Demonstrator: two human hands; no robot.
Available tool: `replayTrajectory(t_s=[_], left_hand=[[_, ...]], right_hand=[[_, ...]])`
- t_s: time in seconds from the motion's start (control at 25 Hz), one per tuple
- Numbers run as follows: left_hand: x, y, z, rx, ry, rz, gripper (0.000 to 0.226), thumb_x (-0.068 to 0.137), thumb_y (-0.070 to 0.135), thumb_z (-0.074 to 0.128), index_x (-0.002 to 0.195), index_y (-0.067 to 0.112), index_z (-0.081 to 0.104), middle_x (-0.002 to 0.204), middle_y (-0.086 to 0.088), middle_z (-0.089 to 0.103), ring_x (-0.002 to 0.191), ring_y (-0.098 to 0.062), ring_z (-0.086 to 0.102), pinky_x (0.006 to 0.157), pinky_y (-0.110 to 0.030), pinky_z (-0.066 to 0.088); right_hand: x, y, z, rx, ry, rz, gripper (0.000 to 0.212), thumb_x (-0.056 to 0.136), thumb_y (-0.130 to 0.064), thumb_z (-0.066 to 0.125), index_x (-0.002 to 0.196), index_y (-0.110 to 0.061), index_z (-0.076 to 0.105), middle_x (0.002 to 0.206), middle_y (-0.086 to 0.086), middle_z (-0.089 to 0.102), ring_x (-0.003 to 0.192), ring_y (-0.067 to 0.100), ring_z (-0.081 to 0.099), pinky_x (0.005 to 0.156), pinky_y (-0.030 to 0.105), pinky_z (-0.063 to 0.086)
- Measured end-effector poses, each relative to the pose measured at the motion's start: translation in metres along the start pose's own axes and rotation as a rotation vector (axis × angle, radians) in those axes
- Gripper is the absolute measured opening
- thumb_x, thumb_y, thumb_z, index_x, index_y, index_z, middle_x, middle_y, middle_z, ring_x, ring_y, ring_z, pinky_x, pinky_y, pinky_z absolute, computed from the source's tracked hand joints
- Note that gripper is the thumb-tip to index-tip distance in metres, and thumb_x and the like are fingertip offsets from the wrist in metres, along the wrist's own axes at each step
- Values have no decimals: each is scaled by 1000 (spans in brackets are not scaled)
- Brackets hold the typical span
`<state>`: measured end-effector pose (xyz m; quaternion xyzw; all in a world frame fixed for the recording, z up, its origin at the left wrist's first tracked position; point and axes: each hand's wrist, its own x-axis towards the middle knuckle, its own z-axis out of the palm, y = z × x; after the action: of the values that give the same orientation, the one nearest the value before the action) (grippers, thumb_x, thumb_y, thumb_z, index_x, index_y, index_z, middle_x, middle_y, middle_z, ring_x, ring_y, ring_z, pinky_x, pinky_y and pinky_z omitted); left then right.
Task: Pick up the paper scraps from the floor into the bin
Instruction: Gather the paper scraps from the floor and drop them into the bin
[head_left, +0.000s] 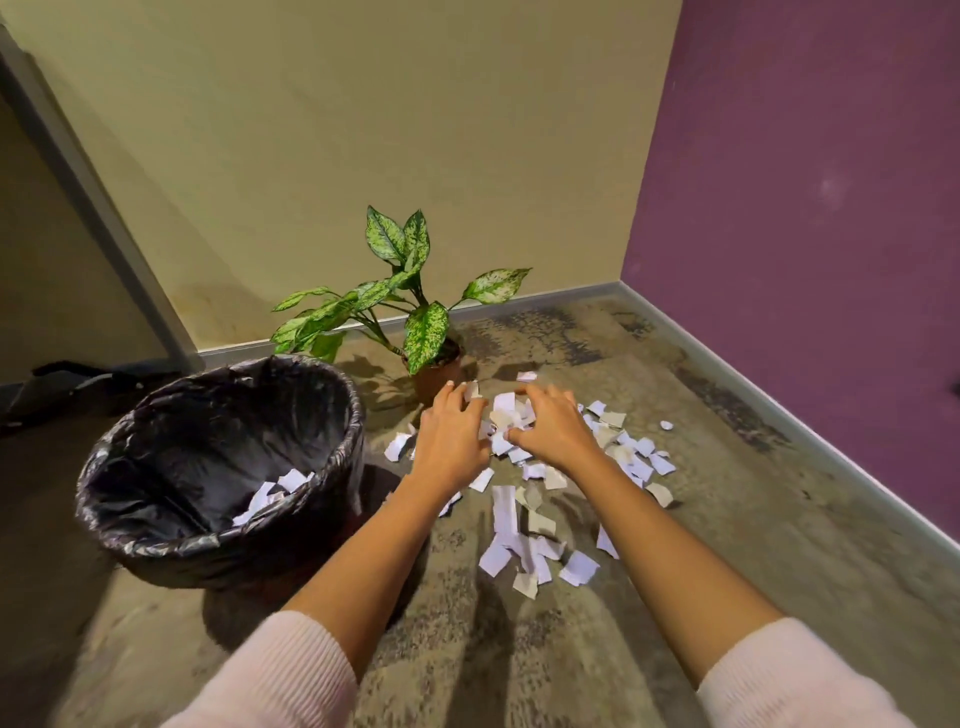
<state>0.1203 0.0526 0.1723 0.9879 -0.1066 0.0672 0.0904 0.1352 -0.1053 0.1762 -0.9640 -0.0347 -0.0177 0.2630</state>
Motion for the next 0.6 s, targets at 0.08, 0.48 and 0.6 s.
replayTrajectory(t_s=[0.08, 0.48, 0.6], left_hand=[[-5, 9, 23, -5, -65, 13, 61, 85, 29, 62, 141, 18, 42, 157, -13, 25, 149, -30, 13, 114, -47, 29], [-47, 21, 126, -17, -411, -4, 70, 82, 42, 68, 142, 19, 38, 154, -15, 26, 141, -35, 26, 108, -47, 34], [-56, 24, 148, -44, -483, -12, 73, 82, 42, 68, 143, 20, 34, 155, -13, 25, 140, -34, 26, 109, -47, 36]], right_hand=[[-11, 27, 7, -10, -30, 57, 67, 78, -35, 68, 138, -22, 42, 140, 11, 42, 132, 31, 31, 100, 43, 41], [-61, 129, 68, -70, -227, 260, 78, 76, -38, 72, 143, -28, 33, 150, 11, 31, 141, 31, 22, 106, 51, 39], [-74, 151, 83, -127, -283, 305, 77, 76, -36, 71, 142, -25, 34, 148, 12, 33, 139, 33, 22, 105, 48, 39]])
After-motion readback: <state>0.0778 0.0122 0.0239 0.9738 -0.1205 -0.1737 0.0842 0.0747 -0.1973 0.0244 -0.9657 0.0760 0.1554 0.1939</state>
